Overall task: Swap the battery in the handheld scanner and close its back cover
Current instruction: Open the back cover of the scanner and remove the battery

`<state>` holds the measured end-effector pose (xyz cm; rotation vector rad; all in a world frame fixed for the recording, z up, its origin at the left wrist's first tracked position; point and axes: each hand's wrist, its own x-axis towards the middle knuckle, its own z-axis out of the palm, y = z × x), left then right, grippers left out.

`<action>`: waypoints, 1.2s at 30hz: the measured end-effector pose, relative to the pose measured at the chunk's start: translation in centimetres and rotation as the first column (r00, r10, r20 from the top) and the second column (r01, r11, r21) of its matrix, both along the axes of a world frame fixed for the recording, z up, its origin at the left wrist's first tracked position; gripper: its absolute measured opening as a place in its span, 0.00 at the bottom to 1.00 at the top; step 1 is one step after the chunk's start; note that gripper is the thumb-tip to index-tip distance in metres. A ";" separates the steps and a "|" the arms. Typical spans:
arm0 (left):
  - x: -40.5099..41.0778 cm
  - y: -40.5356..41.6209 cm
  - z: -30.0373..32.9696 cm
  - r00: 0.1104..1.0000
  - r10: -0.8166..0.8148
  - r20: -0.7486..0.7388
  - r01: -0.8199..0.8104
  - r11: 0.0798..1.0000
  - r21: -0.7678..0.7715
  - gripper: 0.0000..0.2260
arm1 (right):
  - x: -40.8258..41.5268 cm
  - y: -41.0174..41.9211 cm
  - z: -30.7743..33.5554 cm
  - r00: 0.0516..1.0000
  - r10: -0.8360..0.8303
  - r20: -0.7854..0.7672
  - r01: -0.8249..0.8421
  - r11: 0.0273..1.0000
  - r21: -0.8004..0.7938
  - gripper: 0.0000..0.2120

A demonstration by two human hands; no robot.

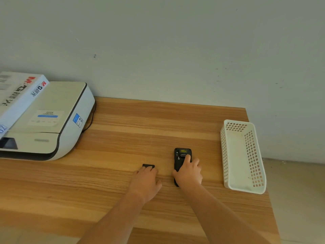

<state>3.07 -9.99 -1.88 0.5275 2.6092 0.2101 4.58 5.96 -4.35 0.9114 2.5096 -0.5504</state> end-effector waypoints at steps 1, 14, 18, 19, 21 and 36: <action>-0.1 -0.1 0.0 1.000 0.003 -0.005 -0.003 1.000 0.005 0.17 | 0.0 -0.1 0.0 1.000 -0.005 -0.002 0.005 1.000 0.002 0.37; -0.1 0.2 -0.2 1.000 -0.004 -0.003 0.004 1.000 -0.004 0.16 | 0.3 0.0 0.1 0.996 -0.070 -0.051 0.068 0.997 -0.044 0.34; 0.0 0.2 -0.3 1.000 -0.003 0.001 0.003 1.000 -0.013 0.17 | 0.1 0.1 0.2 0.994 -0.096 -0.050 0.093 0.993 -0.067 0.36; 0.1 0.3 -0.2 1.000 -0.003 0.000 0.003 1.000 -0.016 0.17 | -0.1 0.2 0.2 0.995 -0.093 -0.046 0.090 0.994 -0.067 0.36; 0.1 0.3 -0.2 1.000 -0.001 -0.002 0.001 1.000 -0.017 0.18 | -0.4 0.5 0.3 0.996 -0.082 -0.040 0.079 0.995 -0.069 0.38; 0.5 0.2 -0.8 1.000 0.014 0.020 -0.014 1.000 -0.002 0.17 | -0.6 1.1 -0.2 0.997 -0.023 -0.080 0.021 0.999 -0.030 0.35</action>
